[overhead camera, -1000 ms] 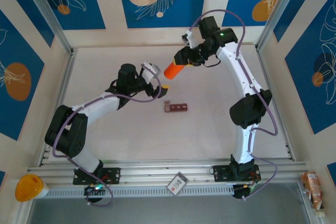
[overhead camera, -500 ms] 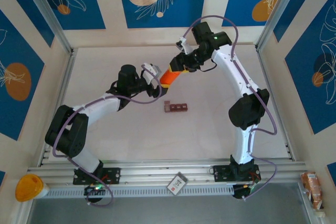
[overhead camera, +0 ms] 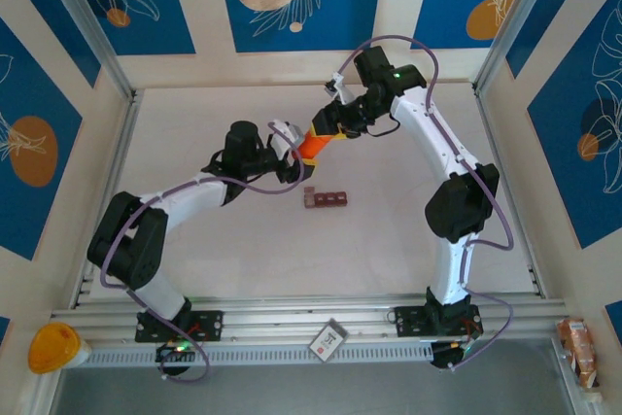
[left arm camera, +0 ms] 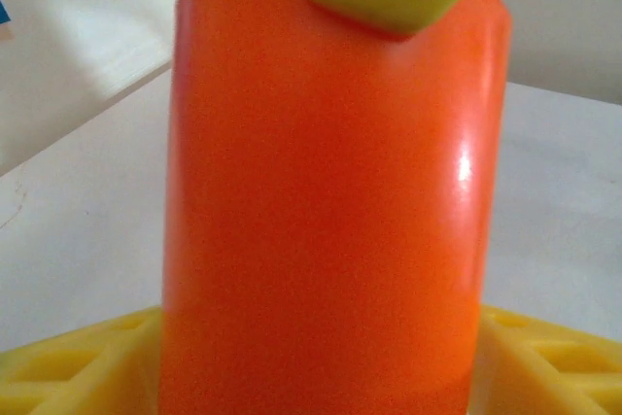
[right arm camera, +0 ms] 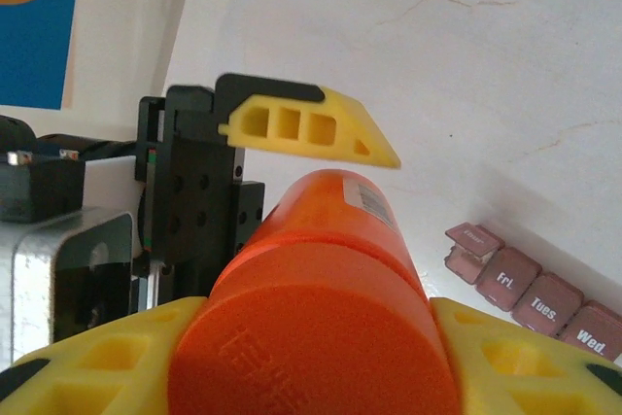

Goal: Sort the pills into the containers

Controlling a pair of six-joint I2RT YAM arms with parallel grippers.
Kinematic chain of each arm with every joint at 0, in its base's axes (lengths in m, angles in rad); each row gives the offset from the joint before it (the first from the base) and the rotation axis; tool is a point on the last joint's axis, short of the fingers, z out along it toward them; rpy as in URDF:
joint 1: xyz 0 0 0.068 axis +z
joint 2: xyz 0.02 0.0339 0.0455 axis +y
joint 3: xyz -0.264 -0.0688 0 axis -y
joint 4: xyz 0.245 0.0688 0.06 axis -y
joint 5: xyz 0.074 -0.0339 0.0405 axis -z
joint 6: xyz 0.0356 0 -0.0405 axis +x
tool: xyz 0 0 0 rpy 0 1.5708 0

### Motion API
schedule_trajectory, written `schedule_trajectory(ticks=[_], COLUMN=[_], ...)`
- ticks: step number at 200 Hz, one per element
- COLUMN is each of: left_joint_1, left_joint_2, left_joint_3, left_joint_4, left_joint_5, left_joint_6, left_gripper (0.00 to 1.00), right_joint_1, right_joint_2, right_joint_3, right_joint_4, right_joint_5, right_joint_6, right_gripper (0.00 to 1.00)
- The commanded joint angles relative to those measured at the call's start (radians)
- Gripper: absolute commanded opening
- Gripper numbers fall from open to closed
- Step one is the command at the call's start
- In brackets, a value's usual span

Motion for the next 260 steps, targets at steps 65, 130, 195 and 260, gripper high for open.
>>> schedule_trajectory(ticks=[65, 130, 195, 260], left_joint_1=[-0.017, -0.016, -0.017, -0.017], left_joint_2=[0.015, 0.000, -0.012, -0.018], left_joint_3=[0.042, 0.053, 0.076, 0.082], left_joint_4=[0.003, 0.038, -0.028, -0.049], left_joint_5=[0.038, 0.054, 0.055, 0.059], left_joint_6=[-0.035, -0.099, -0.108, -0.104], left_gripper=[0.51, 0.26, 0.00, 0.00], right_joint_1=[-0.007, -0.025, -0.054, -0.065], right_joint_2=[-0.068, -0.076, -0.098, -0.114], right_joint_3=[-0.044, -0.089, -0.113, -0.132], right_joint_4=[0.043, 0.081, 0.157, 0.187], right_joint_5=[-0.064, -0.084, -0.117, -0.118], right_joint_6=[0.028, 0.051, 0.140, 0.175], right_gripper=[0.35, 0.35, 0.44, 0.53])
